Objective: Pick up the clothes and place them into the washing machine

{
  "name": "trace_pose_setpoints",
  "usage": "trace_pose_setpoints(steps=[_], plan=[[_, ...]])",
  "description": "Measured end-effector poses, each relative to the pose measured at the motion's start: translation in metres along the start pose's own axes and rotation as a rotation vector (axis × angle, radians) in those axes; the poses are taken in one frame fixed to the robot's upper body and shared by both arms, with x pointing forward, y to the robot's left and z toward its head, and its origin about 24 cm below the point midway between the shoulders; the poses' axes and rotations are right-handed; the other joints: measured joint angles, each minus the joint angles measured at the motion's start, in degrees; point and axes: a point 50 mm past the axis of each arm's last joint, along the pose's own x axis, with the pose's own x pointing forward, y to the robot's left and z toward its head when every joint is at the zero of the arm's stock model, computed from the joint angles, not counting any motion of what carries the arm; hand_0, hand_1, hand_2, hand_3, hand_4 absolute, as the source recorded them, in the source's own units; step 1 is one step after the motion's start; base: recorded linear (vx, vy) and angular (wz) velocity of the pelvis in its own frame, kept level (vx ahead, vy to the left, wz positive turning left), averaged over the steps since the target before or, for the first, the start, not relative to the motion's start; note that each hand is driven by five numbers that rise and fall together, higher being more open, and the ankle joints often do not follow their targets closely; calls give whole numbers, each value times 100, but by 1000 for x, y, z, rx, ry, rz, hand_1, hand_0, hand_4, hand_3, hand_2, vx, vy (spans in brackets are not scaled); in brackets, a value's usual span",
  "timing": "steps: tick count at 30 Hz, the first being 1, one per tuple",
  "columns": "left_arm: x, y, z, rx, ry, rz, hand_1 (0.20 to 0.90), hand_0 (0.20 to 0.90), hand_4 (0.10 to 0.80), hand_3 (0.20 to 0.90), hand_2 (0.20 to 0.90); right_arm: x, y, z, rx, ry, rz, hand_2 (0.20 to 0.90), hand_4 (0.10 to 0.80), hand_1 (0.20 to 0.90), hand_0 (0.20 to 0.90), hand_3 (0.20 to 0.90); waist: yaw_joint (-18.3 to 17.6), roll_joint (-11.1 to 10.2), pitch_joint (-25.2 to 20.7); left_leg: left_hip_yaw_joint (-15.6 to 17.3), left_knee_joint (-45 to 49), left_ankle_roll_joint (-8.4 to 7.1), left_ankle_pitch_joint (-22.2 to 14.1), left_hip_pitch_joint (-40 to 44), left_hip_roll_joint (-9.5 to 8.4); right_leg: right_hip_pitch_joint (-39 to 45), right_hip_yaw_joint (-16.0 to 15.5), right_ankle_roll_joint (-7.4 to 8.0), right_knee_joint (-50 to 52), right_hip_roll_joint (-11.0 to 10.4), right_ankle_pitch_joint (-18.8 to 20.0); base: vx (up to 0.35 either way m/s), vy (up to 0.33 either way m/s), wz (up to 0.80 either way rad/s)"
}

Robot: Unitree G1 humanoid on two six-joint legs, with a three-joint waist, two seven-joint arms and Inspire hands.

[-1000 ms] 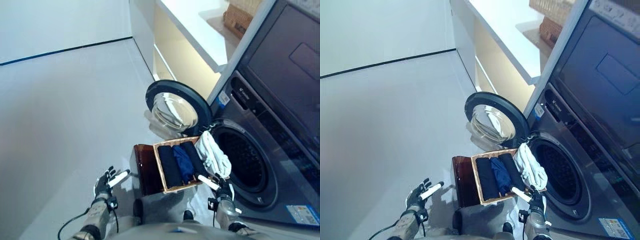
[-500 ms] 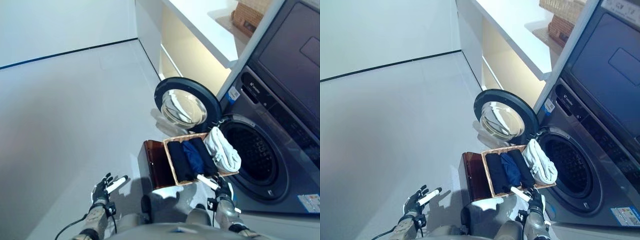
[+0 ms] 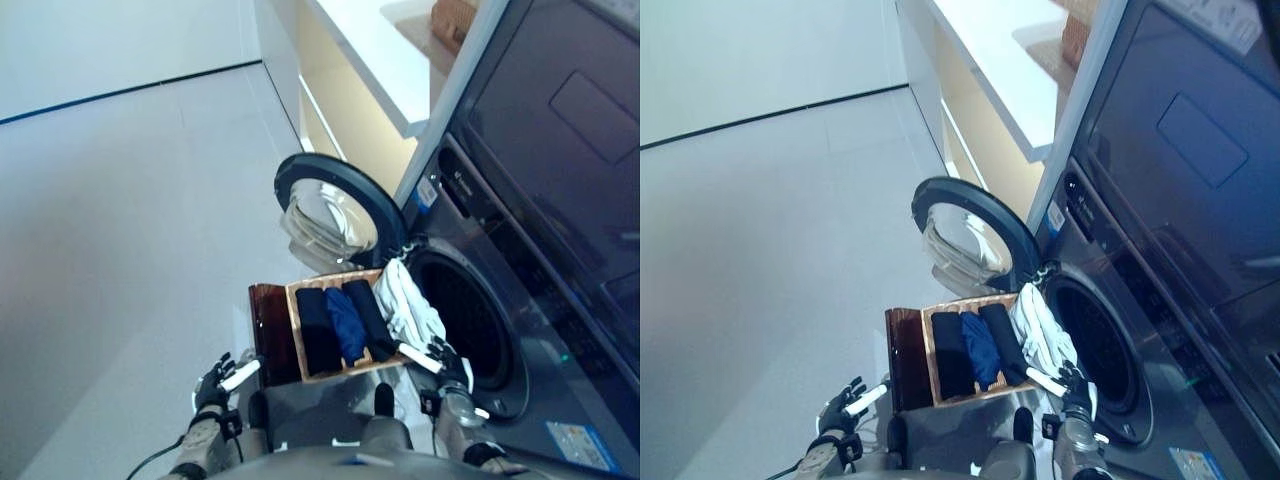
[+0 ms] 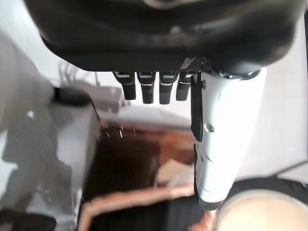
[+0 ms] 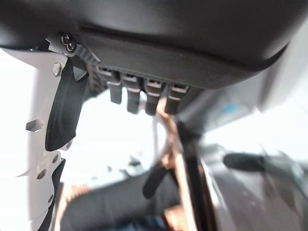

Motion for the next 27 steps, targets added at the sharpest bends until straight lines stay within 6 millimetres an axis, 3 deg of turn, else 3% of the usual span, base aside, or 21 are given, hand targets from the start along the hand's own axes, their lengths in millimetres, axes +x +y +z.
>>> trace_pose_setpoints(steps=[8, 14, 17, 22, 27], plan=[[2, 6, 8, 11, -28, 18, 900, 900, 800, 900, 900, -1, -1, -4, -4, 13, -4, 900, 800, 900, 900, 900, 22, 74, -149, -73, -125, 9, 7, 83, -25, 115, -38, 7, -88, 17, -1, 32, -40, 4], [-2, 11, -2, 12, -1, 32, 900, 900, 800, 900, 900, -2, -4, -8, -10, 25, -12, 900, 800, 900, 900, 900, 20, 134, -330, -80, -228, 1, 28, 181, -5, 205, -34, -6, -170, 38, -43, -6, 0, 1], [-4, 12, -6, 14, 8, 33, 900, 900, 800, 900, 900, -5, -7, -13, -12, 36, -19, 900, 800, 900, 900, 900, -5, 161, -407, -115, -231, 15, 43, 73, 1, 206, -182, -7, -230, 27, -36, -25, 5, 12], [-4, 13, -7, 14, 10, 35, 900, 900, 800, 900, 900, -10, -11, -24, -36, 57, -19, 900, 800, 900, 900, 900, -16, 150, -414, -126, -229, -19, 74, 88, 1, 258, -225, 23, -254, 37, 10, -37, 16, 6], [-3, 15, -4, 18, 2, 41, 900, 900, 800, 900, 900, -15, -5, -16, -34, -17, 30, 900, 800, 900, 900, 900, -157, 67, -413, -110, -233, -16, 70, 99, -6, 266, -204, 22, -247, 30, 10, -48, 26, 0]])
